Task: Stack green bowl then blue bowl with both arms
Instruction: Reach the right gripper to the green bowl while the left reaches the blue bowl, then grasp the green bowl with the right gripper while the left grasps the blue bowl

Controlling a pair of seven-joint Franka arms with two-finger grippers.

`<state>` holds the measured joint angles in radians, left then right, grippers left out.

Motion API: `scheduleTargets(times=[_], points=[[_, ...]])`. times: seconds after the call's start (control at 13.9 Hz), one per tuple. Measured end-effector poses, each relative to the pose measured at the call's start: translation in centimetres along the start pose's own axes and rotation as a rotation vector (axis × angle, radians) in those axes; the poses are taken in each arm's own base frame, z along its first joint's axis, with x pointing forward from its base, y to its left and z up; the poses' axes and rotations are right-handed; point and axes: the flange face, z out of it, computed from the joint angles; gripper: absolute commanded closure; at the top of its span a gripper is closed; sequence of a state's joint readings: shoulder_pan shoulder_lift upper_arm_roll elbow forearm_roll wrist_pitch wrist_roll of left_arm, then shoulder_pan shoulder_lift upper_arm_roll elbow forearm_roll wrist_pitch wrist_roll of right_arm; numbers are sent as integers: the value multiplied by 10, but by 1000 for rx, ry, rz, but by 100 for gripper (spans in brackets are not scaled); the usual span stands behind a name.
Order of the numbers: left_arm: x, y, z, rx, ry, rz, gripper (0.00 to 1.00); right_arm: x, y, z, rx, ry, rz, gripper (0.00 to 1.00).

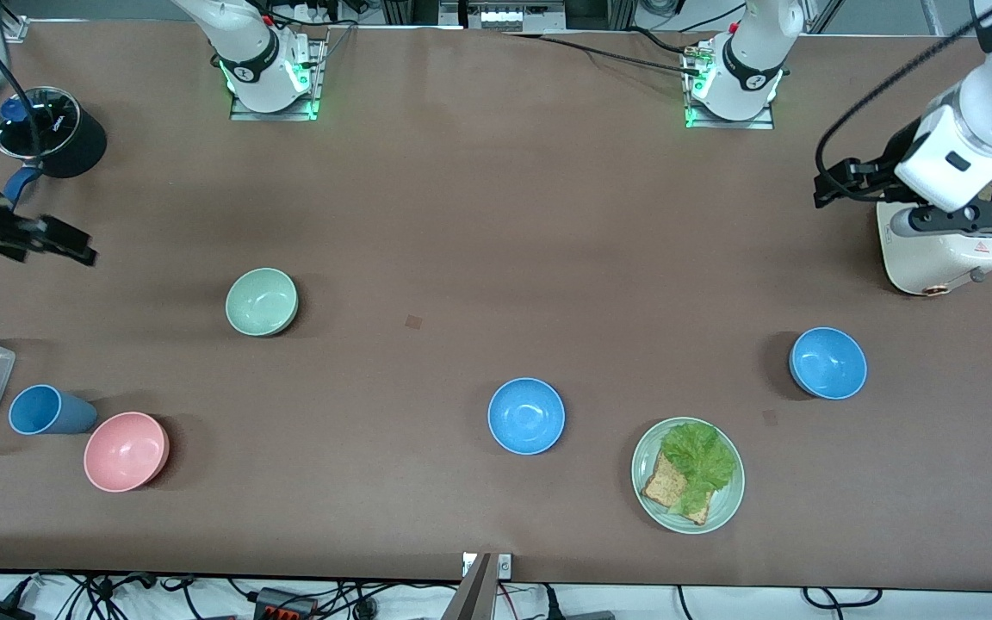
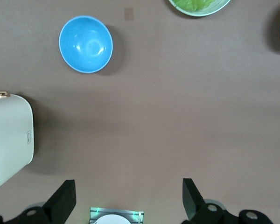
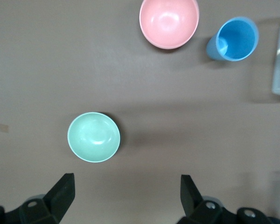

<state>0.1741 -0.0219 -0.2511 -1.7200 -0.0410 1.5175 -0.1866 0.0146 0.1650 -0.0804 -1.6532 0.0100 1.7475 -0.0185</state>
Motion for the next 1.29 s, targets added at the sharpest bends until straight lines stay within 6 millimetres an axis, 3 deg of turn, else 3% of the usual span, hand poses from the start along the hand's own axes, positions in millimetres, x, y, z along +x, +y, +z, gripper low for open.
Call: scheduleTargets(times=[0.14, 0.22, 0.36, 0.5, 0.65, 0.86, 0.93, 1.01, 1.29], points=[[12, -18, 16, -6, -45, -31, 0, 26, -11, 62, -9, -46, -17, 0], [23, -37, 28, -15, -70, -65, 0, 35, -23, 92, -15, -73, -33, 0], [52, -94, 63, -43, -121, -132, 0, 45, -53, 148, -31, -146, -43, 0], [81, -141, 106, -23, -142, -107, 0, 47, -70, 193, -48, -207, -31, 0], [106, -150, 143, -2, -143, -42, 0, 46, -69, 226, -55, -243, -27, 0], [136, -143, 178, -11, -68, 26, 0, 31, -65, 267, -60, -280, -24, 0], [143, -146, 188, -11, -37, 43, 0, 25, -63, 277, -61, -291, -23, 7], [151, -151, 199, -14, -4, 67, 0, 20, -62, 285, -62, -302, -23, 22], [176, -187, 256, -41, 86, 153, 0, 8, -60, 301, -65, -334, -21, 95]])
